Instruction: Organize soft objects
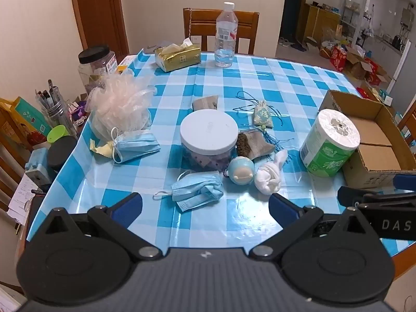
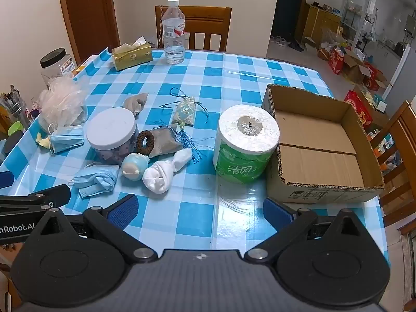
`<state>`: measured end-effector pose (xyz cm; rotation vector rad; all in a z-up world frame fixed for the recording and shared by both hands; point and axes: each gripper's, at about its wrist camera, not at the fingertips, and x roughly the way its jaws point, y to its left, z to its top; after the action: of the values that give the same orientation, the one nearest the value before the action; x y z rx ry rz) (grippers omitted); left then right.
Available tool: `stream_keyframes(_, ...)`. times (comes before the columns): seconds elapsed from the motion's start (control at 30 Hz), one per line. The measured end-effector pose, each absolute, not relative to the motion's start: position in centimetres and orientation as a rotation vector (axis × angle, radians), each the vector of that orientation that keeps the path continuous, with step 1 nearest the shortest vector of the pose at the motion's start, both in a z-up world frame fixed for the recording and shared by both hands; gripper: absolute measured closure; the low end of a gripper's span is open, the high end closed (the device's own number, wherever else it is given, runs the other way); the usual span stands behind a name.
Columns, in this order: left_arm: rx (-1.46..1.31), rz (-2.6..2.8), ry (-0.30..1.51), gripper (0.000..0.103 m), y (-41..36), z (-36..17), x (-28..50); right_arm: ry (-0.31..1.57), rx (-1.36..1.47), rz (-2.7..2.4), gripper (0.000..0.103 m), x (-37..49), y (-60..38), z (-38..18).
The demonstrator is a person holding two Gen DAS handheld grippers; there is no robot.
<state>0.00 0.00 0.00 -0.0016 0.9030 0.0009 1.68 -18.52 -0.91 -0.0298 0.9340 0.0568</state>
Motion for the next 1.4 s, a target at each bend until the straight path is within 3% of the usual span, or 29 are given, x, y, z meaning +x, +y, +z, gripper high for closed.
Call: stream_keyframes(1.4, 0.001, 0.003, 0.898, 0.001, 0.29, 0.37, -0.06, 0.931, -0.027, 0.061, 0.000, 2.15, -18.64, -0.32)
